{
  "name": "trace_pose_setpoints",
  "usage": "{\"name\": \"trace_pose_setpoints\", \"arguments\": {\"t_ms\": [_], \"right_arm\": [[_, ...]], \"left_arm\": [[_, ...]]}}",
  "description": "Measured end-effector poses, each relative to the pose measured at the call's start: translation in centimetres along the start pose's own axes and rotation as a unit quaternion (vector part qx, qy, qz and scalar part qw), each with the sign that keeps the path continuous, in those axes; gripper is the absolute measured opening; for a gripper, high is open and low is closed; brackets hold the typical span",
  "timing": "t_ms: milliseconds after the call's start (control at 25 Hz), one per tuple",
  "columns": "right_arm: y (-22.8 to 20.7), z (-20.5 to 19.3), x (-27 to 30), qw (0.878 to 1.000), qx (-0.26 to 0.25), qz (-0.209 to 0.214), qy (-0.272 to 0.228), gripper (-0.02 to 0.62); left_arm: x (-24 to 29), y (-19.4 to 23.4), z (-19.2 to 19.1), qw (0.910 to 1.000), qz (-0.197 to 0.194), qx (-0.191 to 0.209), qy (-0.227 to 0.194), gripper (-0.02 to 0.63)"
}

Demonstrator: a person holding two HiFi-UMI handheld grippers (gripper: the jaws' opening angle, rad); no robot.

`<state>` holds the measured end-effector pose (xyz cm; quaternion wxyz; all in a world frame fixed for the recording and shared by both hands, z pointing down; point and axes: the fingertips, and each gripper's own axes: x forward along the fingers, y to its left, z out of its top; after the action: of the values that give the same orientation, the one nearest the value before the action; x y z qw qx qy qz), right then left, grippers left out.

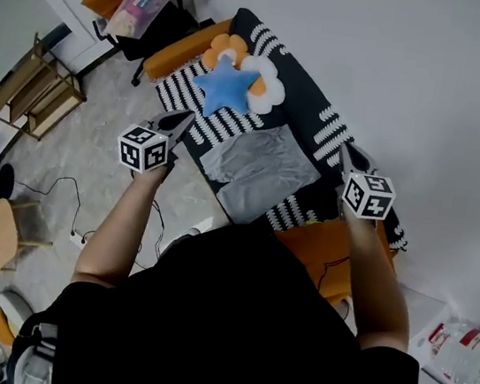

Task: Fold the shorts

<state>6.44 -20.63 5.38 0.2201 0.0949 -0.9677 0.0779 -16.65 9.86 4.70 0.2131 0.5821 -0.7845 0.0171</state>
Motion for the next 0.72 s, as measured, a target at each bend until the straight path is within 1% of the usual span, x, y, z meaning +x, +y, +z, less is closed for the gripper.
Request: {"name": "trace_pose_setpoints", "arguments": {"t_ms": [440,720], "right_arm": [[-0.3,0.6,2.3,0.998,-0.018,0.057,0.003,0.006],[-0.5,0.6,4.0,0.997,-0.028,0.076,0.009,0.006]], "left_arm": [[-1.8,-0.8,-1.3,0.9984,0.054,-0.019,-0.005,0.015],[-2.9,-0.6,-2.0,0.9966,0.078,-0.028,-0.008,0.015]]}}
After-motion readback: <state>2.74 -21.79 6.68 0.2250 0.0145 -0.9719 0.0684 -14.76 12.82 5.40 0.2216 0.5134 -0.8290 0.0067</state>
